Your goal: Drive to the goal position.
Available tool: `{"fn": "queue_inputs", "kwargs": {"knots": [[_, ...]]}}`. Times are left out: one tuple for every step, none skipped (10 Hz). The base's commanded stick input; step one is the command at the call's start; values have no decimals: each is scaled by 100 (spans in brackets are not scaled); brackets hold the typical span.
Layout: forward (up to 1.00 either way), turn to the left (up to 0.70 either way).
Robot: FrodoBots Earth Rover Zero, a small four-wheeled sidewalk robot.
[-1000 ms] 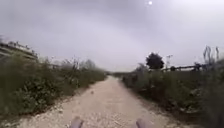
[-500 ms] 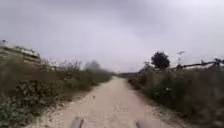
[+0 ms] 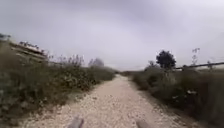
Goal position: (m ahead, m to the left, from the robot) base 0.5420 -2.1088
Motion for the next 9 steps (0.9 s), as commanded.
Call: {"fn": "queue_inputs", "kwargs": {"knots": [[85, 0], [85, 0], [85, 0], [85, 0], [85, 0], [85, 0], [85, 0], [85, 0], [85, -16]]}}
